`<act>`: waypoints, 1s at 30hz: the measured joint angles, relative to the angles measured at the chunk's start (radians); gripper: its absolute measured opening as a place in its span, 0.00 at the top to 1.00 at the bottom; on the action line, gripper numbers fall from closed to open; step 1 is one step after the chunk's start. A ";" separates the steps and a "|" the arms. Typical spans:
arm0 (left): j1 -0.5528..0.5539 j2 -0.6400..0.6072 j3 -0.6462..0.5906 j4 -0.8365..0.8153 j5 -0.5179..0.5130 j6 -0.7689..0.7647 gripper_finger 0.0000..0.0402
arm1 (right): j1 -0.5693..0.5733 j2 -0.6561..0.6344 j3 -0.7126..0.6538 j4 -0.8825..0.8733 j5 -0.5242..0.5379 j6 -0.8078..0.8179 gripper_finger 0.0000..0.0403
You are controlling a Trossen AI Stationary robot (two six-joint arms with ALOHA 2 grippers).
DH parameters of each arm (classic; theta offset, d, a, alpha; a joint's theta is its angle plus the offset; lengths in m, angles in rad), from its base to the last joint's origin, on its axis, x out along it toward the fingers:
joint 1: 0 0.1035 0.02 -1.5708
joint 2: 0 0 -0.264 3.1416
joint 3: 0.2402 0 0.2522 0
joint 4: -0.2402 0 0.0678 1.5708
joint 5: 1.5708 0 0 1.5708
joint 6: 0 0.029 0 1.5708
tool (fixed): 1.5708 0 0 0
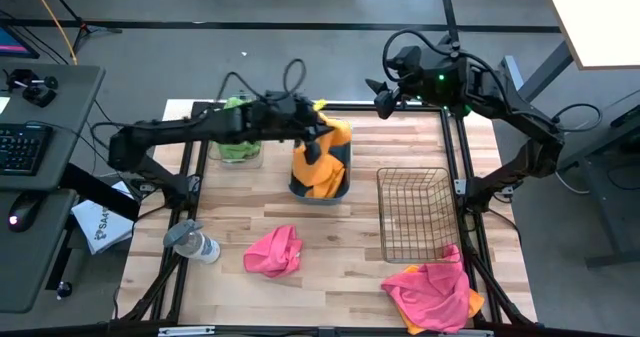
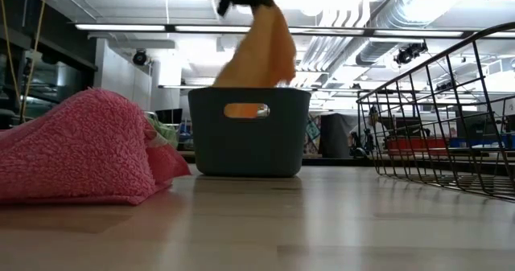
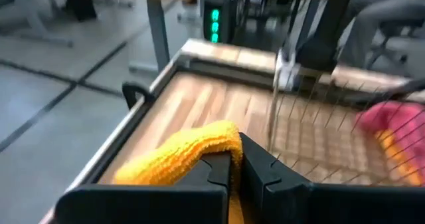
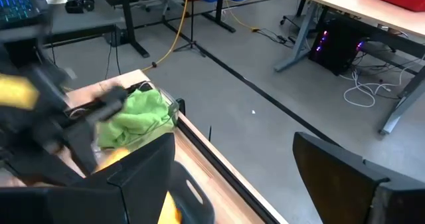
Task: Sort microfiber towel by color & place in baskets
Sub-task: Put the left orange towel into the blue bin
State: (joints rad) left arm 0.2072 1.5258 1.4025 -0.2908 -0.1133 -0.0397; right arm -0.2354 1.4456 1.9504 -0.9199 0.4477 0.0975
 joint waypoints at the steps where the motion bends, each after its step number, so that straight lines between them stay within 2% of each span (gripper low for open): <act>1: 0.003 0.022 0.000 -0.001 0.000 0.000 1.00 | 0.000 0.000 0.000 -0.003 0.000 0.000 0.25; 4: 0.018 0.079 0.000 -0.008 0.017 -0.010 1.00 | 0.000 0.000 0.000 -0.016 0.000 0.000 0.25; 6: 0.033 0.110 0.000 0.017 0.079 -0.033 1.00 | 0.000 0.000 -0.001 -0.019 0.000 0.000 0.25; 9: 0.059 0.138 -0.016 0.118 0.186 -0.086 1.00 | 0.000 0.000 -0.001 -0.019 0.000 0.000 0.25; 11: 0.077 0.133 -0.066 0.214 0.212 -0.129 1.00 | 0.000 0.000 -0.001 -0.024 0.000 0.000 0.25; 14: 0.107 0.113 -0.173 0.373 0.212 -0.218 1.00 | 0.000 0.000 -0.001 -0.039 0.000 0.000 0.25; 19: 0.142 0.020 -0.391 0.539 0.192 -0.308 1.00 | 0.000 0.000 -0.001 -0.056 -0.001 0.004 0.25; 25: 0.146 -0.075 -0.599 0.532 0.081 -0.352 1.00 | -0.001 0.000 -0.001 -0.059 0.020 0.007 0.25; 30: 0.147 -0.042 -0.630 0.408 0.056 -0.403 1.00 | -0.001 0.000 -0.001 -0.055 0.022 0.008 0.25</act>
State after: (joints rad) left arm 0.3545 1.4839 0.7722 0.1175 -0.0574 -0.4423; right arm -0.2359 1.4460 1.9491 -0.9750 0.4694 0.1052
